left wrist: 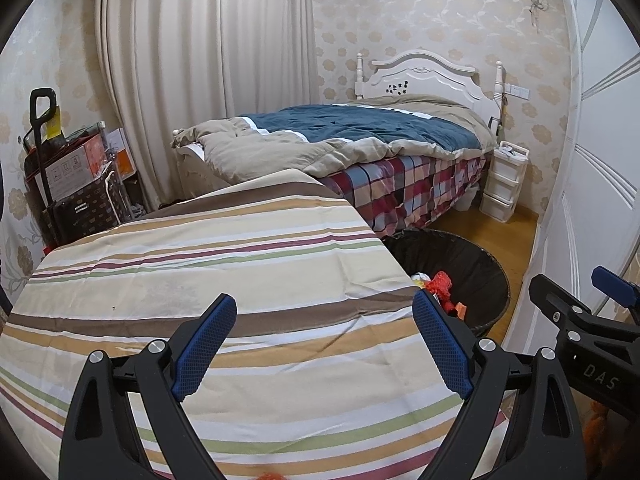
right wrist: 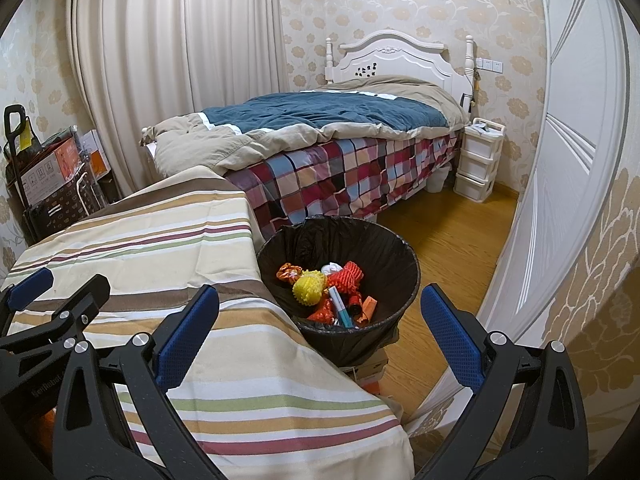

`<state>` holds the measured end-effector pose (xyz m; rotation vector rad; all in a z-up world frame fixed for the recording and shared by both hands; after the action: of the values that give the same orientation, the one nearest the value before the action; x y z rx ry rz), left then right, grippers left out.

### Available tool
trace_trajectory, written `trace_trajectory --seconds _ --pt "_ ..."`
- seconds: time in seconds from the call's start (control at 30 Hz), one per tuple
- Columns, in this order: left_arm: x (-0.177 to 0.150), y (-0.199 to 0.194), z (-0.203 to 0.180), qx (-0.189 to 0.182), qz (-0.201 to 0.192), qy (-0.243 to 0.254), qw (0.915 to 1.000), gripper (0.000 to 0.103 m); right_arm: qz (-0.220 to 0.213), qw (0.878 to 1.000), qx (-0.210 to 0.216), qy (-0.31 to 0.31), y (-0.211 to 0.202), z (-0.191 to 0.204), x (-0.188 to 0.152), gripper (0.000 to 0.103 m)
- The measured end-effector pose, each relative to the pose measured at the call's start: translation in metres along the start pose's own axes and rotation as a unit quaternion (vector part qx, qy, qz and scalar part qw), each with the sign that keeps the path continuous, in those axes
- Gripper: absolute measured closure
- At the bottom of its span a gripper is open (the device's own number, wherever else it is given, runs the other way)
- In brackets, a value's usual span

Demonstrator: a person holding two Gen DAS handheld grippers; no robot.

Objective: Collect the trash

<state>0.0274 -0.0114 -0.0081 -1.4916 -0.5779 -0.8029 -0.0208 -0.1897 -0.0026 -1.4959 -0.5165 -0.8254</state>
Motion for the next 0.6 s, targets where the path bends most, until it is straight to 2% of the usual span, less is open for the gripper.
trace_trajectory --seconds 0.4,0.6 --pt "-0.003 0.006 0.0013 -0.015 0.012 -0.004 0.9998 0.014 0.0 1.0 0.0 0.0 -0.0001 0.0003 0.0001 0.005" --pt "-0.0039 0.0091 0.0071 0.0 0.013 0.002 0.9999 0.014 0.0 1.0 0.0 0.0 0.0001 0.0005 0.0002 0.005"
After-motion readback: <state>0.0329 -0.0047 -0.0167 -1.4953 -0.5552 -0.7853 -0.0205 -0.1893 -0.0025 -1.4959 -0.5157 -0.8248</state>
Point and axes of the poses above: each gripper's, at about its wrist camera, not at the fingertips, and y roughly the way its jaws point, z to its left, x to its top, the point moved 3 cm from there along y, roughly the way its jaws point, and after that the axes turned 7 degrees about z, right-handed, at the moved point
